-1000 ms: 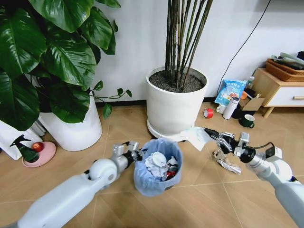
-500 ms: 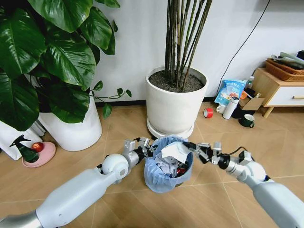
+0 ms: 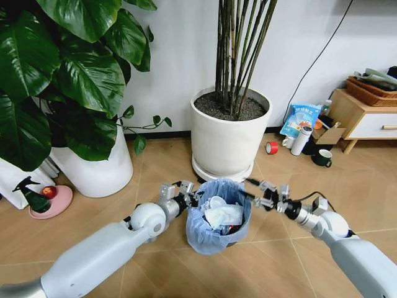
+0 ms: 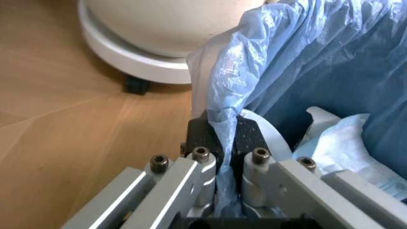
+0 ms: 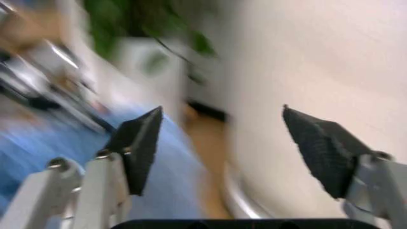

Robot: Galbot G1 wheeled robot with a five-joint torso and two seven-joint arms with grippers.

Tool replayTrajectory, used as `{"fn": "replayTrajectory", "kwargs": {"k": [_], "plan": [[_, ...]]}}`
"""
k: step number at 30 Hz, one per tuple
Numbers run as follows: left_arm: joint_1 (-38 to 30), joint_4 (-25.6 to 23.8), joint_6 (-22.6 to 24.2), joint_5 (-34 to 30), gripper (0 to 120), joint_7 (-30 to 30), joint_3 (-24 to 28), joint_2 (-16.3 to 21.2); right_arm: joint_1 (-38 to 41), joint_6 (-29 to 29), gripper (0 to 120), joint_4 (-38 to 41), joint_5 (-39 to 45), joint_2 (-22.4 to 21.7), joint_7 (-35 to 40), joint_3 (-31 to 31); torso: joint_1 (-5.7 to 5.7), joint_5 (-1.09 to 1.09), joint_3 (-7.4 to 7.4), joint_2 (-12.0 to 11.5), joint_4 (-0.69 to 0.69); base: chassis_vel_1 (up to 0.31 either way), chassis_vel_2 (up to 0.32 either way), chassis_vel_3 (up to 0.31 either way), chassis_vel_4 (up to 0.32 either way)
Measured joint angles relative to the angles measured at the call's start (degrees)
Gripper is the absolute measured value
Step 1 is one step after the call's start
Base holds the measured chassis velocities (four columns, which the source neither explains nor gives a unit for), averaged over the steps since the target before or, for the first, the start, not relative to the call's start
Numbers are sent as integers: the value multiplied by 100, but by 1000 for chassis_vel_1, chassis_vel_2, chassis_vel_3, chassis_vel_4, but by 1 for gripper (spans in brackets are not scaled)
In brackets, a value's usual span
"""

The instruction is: Pick up the trash bin and place the garbage on the floor into it.

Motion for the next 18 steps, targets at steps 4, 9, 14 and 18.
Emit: {"fn": "replayTrajectory", "kwargs": {"k": [4,9,14,18], "plan": [[261,-182,7,5,0,4,-339,200,-124,-128,91,-651,-1159,-61,279,669,0,0,0,0,-2,0,0,0,0],[438,-262,10,37,0,20,-563,304,-270,-161,100,-915,-1549,-92,266,1025,0,-1,0,0,-2,0,0,0,0],[594,-335,12,67,0,30,-774,351,-280,-77,100,-1447,-2373,-37,139,1402,0,1,0,1,1,0,0,0,0],[646,-360,12,81,0,36,-852,374,-196,29,100,-1782,-2935,1,53,1594,0,0,0,1,-1,0,0,0,0]]}}
